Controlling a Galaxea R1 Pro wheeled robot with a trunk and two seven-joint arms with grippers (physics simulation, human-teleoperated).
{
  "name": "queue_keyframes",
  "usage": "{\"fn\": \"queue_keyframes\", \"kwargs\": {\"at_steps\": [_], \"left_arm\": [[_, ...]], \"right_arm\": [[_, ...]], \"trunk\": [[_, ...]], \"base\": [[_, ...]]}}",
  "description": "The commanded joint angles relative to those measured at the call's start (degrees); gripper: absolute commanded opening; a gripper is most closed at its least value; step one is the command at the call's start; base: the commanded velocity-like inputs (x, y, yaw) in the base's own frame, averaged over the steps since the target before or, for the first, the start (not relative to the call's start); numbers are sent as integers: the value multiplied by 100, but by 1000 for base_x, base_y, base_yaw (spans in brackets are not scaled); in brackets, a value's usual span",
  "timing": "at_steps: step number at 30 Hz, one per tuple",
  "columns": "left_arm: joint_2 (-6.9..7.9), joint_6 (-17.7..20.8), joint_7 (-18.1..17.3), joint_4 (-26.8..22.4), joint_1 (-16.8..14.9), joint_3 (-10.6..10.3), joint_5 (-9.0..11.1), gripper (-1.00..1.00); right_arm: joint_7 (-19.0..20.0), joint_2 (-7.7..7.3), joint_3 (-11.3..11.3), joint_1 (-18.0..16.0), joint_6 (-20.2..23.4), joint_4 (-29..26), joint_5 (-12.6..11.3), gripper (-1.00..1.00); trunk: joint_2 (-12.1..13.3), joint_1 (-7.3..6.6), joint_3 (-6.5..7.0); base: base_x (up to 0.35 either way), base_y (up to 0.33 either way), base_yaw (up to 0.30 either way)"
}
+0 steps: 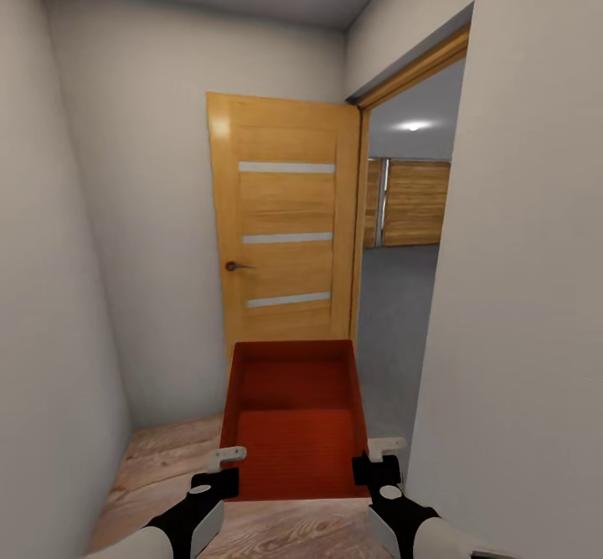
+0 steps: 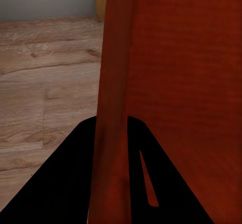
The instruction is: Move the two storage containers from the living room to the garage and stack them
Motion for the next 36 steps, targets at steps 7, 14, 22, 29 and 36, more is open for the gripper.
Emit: {"fn": "queue_keyframes", "kwargs": {"at_steps": [7, 14, 22, 29, 36], "left_arm": [[12, -150, 44, -30, -7, -9, -2, -100], [12, -150, 42, -30, -8, -9, -2, -100], [12, -150, 42, -30, -7, -9, -2, -100], [12, -150, 41, -29, -7, -9, -2, -100], [17, -150, 41, -30, -8, -9, -2, -100]], "right_arm": [[-14, -26, -184, -5, 1, 26, 84, -100], [-14, -26, -184, -5, 2, 26, 82, -100], [-14, -26, -184, -5, 0, 26, 86, -100], [-14, -26, -184, -5, 0, 26, 83, -100], [-14, -35, -184, -5, 0, 26, 81, -100]], "trunk": [[-9, 2, -10], [-9, 2, -10], [-9, 2, -10], [-9, 2, -10], [-9, 2, -10]], "base": [[0, 161, -283], [0, 306, -283], [1, 322, -283], [65, 322, -267], [91, 322, -34]]}}
